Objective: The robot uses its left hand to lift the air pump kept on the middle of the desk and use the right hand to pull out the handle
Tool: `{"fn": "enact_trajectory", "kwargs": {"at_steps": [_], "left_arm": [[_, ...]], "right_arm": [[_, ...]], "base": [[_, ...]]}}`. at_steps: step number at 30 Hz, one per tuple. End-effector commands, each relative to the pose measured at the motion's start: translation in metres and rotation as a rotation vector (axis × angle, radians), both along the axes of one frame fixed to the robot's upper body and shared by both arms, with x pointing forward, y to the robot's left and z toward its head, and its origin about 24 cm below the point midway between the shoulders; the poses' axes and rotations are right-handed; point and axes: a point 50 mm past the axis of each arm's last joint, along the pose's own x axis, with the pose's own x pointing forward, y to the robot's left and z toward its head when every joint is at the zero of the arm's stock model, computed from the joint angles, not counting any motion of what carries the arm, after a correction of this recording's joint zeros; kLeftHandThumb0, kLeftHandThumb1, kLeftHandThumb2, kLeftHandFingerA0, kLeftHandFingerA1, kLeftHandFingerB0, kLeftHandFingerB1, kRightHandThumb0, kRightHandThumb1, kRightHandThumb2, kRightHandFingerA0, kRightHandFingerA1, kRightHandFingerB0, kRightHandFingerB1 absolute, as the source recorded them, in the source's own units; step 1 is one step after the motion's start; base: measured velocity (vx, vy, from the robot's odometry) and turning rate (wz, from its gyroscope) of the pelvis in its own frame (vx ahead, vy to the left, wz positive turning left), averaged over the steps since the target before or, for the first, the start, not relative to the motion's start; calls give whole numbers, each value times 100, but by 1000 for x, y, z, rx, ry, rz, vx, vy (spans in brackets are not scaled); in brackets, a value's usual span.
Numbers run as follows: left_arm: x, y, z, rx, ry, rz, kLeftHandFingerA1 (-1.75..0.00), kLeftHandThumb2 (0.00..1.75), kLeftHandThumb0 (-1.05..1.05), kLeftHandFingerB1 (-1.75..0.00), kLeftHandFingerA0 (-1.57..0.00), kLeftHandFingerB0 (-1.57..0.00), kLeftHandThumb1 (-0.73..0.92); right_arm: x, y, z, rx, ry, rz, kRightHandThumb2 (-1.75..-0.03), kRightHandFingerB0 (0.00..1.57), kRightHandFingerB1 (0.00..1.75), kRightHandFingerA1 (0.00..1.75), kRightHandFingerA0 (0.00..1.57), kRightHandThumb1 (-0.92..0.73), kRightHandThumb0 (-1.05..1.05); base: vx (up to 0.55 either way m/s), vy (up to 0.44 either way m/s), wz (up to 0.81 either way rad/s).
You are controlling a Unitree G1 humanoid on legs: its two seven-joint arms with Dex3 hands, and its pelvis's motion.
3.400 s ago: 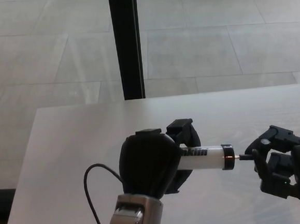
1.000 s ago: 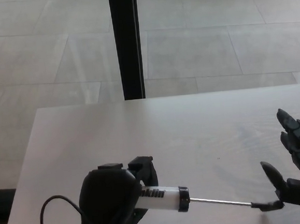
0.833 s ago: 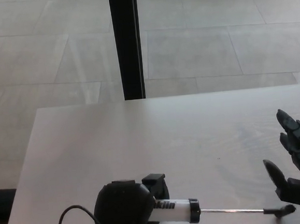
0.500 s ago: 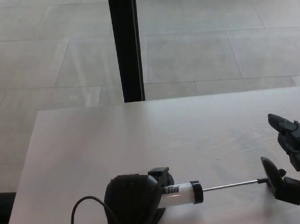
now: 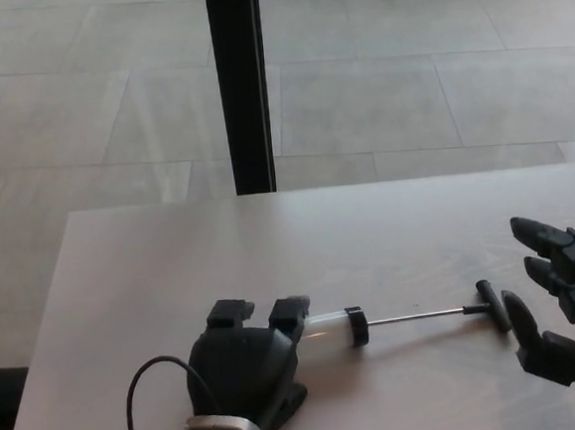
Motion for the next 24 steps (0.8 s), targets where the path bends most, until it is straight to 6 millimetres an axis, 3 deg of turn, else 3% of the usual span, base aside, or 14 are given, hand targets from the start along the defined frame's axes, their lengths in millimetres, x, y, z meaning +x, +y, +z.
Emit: {"fn": "enact_trajectory", "kwargs": {"at_steps": [1,3,5,6,8,13,14,15,17,18,19,20,21,24], "left_arm": [[-8,33,-18,148,212,35,0,70,-77,0,0,0,39],[-5,34,-10,96,196,5,0,74,-83,0,0,0,41],[-3,34,-2,41,170,-17,0,57,-84,0,0,0,50],[-1,34,6,15,157,-32,0,77,-89,0,0,0,42],[2,34,22,-56,108,-62,0,58,-87,0,0,0,56],[10,36,83,-342,-44,-127,0,72,-84,0,0,0,59],[12,39,94,-415,-65,-128,0,72,-84,0,0,0,60],[14,46,107,-505,-97,-133,0,82,-93,0,0,0,60],[16,56,122,-599,-136,-145,0,82,-93,0,0,0,60],[16,83,137,-789,-127,-95,-20,106,-105,-4,0,0,69],[13,101,145,-894,-123,-70,0,64,-90,0,0,0,80],[8,115,148,-920,-125,-40,-25,107,-104,-4,0,0,72],[2,134,150,-942,-134,2,-20,108,-104,0,0,0,72],[-13,184,139,-1030,-110,110,-13,99,-97,-1,0,0,71]], "right_arm": [[1,-7,6,16,-35,-97,-89,24,47,59,3,-55,-68],[1,-7,6,17,-36,-90,-90,23,46,59,2,-55,-69],[2,-7,5,20,-35,-90,-89,23,46,60,3,-55,-69],[2,-7,5,24,-33,-90,-89,23,46,59,3,-55,-69],[3,-8,5,20,-39,-90,-89,22,46,60,3,-55,-69],[6,-14,16,-6,-49,-94,-88,20,44,63,8,-56,-71],[7,-17,19,-17,-49,-87,-61,27,29,67,2,-71,-69],[9,-24,24,-42,-49,-80,-91,15,43,47,3,-58,-78],[11,-32,31,-73,-50,-72,-91,15,43,47,3,-58,-78],[13,-54,47,-127,-54,-93,-63,22,28,73,4,-73,-73],[14,-68,58,-153,-57,-113,-61,23,27,78,3,-73,-70],[13,-81,64,-168,-62,-133,-91,14,43,48,3,-58,-74],[10,-96,71,-182,-65,-149,-93,10,39,31,0,-58,-68],[1,-136,82,-217,-54,-234,-92,14,42,38,5,-59,-76]], "base": [[0,0,0],[0,0,0],[0,0,0],[0,0,0],[0,0,0],[0,0,0],[0,0,0],[0,0,0],[0,0,0],[0,0,0],[0,0,0],[0,0,0],[0,0,0],[0,0,0]]}}
